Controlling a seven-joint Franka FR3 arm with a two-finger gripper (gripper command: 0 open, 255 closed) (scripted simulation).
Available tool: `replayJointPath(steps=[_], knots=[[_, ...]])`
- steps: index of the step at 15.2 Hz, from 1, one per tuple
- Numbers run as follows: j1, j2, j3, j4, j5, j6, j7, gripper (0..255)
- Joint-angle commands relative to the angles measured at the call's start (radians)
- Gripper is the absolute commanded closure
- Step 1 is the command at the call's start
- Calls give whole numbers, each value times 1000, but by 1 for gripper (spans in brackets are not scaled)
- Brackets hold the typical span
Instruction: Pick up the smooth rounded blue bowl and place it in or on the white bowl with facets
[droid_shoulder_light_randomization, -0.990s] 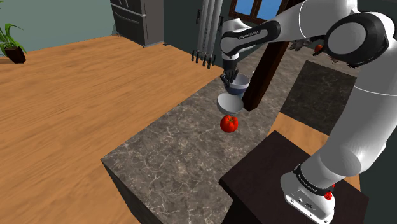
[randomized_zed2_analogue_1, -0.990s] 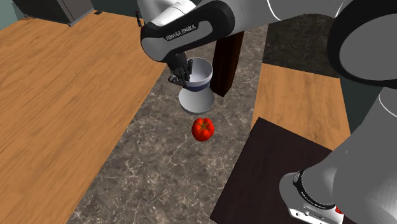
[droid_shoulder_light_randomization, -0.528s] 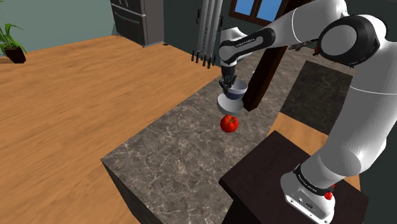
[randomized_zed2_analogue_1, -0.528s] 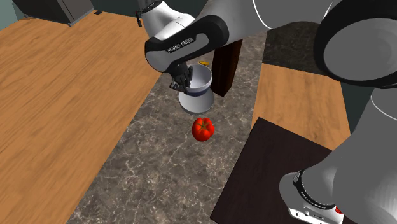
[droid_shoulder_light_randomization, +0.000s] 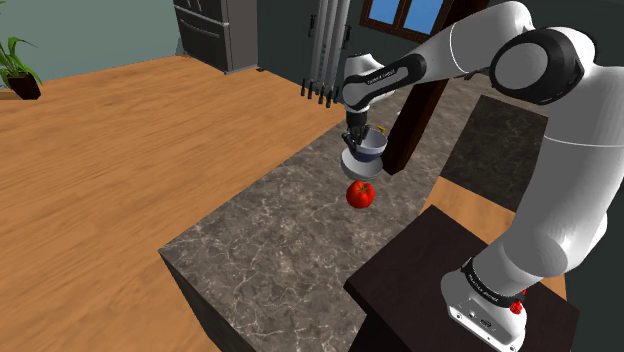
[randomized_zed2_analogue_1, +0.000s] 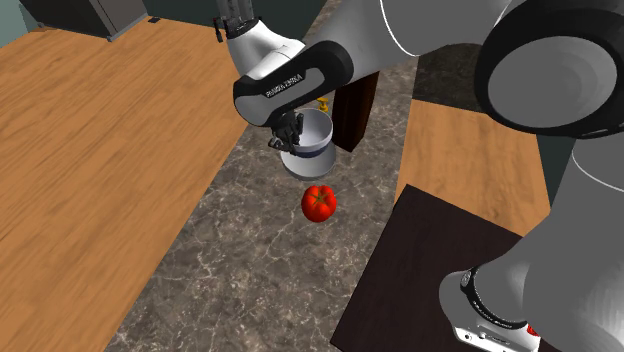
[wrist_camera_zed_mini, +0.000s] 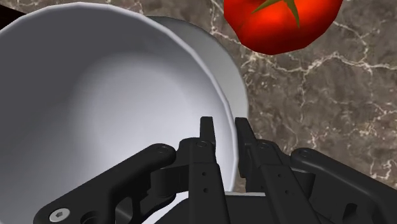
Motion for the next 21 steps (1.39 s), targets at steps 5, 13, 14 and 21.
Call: replayJointPath(steps=[5, 13, 14, 21], knots=[[0, 2, 0, -2, 0, 2, 0, 0], [5, -28, 5, 61, 7, -91, -4, 0], [7, -33, 6, 80, 9, -115, -6, 0], [7, -33, 6, 80, 9, -115, -6, 0]])
